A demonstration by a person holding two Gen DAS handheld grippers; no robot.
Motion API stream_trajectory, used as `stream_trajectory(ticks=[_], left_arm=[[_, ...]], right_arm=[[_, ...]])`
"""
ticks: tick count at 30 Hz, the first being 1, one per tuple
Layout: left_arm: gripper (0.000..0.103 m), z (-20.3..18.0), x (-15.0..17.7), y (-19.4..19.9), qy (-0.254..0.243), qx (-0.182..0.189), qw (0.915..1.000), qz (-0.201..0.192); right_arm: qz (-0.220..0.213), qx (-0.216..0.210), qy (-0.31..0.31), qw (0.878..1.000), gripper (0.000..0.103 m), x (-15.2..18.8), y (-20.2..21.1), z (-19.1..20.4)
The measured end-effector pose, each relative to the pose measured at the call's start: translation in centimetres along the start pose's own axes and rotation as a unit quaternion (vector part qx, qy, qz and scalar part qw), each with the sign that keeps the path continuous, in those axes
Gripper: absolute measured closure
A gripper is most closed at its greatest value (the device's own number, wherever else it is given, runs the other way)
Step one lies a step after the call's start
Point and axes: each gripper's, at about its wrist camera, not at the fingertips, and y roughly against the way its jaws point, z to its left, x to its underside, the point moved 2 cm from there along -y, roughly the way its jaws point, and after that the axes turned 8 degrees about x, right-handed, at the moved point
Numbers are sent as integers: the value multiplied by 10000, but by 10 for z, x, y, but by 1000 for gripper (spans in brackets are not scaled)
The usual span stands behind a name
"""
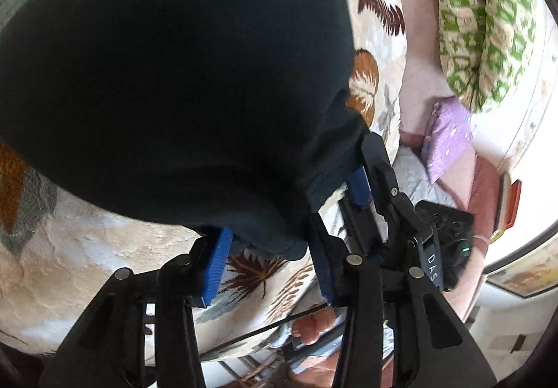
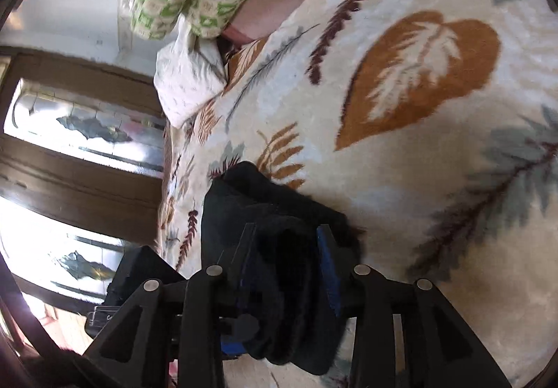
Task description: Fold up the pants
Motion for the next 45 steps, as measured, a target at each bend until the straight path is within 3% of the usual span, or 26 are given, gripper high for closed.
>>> stream_trajectory(ticks=[2,6,12,13,16,22,26,27,29,31,33,35,38,41,43,45], left_arm=[[64,-6,7,0,-87,37,10000,1],[64,-5,18,-16,-205,-65,9997,125],[67,10,19,-26,-121,38,9996,250],[67,10,19,-26,-135,62,9995,291],[67,8,20,-19,-220,98,9987,444],[70,2,43,23,-897,-207,9910,976],[67,-12,44,70,-1609,-370,9827,844],[66,-21,40,86,-1977,-572,9762,689],[50,-43,27,98,-2578,-1072,9592,453],[46,-60,8,112,-3127,-1558,9369,120],[45,-71,-10,116,-3520,-1912,9162,90],[45,-71,-25,116,-3660,-2162,9050,177],[45,-69,-47,110,-3596,-2305,9042,57],[45,-60,-59,99,-3340,-2205,9161,232],[45,-54,-66,88,-3041,-2017,9298,481],[45,-48,-70,79,-2895,-1944,9344,725]], right_arm=[[-30,128,161,9998,82,1,7,6],[-332,163,192,9991,83,3,29,3],[-300,447,-100,9985,82,10,6,-27],[-298,512,-92,9982,79,11,3,-29],[-345,607,-389,9968,55,12,1,-39],[-796,336,-740,9935,54,22,48,-32],[-993,455,-870,9902,45,43,75,-25],[-992,498,-889,9898,44,49,78,-22],[-927,493,-918,9902,42,61,77,-17],[-850,500,-974,9903,42,70,74,-13],[-825,480,-992,9905,42,76,70,-9],[-829,508,-1036,9899,41,77,67,-7],[-774,534,-1140,9890,36,75,61,-7],[-687,653,-1168,9886,35,72,52,-9],[-606,647,-1209,9887,35,71,46,-12],[-525,542,-1264,9891,34,69,40,-15]])
